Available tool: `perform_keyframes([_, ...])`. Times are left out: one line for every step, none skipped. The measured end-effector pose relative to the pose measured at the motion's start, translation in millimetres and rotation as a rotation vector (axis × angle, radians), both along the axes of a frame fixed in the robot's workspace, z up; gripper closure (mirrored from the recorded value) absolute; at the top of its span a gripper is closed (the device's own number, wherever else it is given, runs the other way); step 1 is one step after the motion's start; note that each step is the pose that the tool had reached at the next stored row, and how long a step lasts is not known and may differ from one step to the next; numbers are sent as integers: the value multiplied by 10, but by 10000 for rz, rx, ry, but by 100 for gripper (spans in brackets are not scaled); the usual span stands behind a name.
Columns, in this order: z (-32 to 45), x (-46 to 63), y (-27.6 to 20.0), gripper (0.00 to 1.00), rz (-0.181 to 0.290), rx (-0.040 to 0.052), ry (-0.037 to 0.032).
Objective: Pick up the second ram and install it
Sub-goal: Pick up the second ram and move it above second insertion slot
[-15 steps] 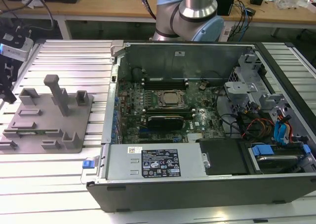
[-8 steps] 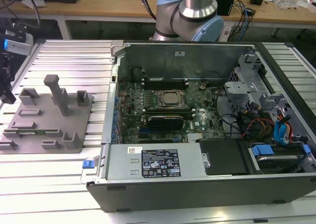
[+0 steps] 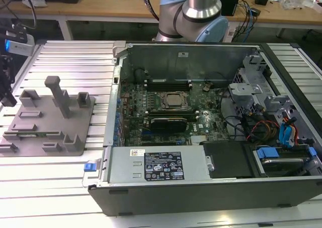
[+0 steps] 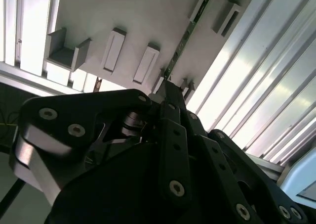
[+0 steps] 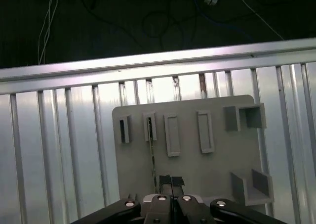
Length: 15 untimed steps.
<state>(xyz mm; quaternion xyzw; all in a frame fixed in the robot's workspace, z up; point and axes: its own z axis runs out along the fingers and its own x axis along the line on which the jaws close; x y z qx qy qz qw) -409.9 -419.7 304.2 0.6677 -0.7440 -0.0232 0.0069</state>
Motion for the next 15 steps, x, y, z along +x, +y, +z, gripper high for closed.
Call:
perform_keyframes([-12,0,0,92,0,0,0])
perform_keyframes([-32,0,0,92,0,0,0])
perform_keyframes([-56,0,0,92,0,0,0])
perform_keyframes([-63,0,0,92,0,-1,0])
perform_keyframes([-68,0,0,92,0,0,0])
perform_keyframes([-72,0,0,92,0,-2,3])
perform_keyframes([-74,0,0,92,0,-1,2])
perform_keyframes([-75,0,0,92,0,-1,0])
perform_keyframes([-75,0,0,92,0,0,1])
perform_keyframes([-89,0,0,92,0,3,-5])
perform_keyframes([-117,0,0,92,-1,-1,0])
perform_keyframes([-142,0,0,92,-1,-1,1])
perform_keyframes([-167,-1,0,92,-1,-1,0])
perform_keyframes([-192,-2,0,92,-1,-1,0])
perform_keyframes([-217,-3,0,92,0,-2,1])
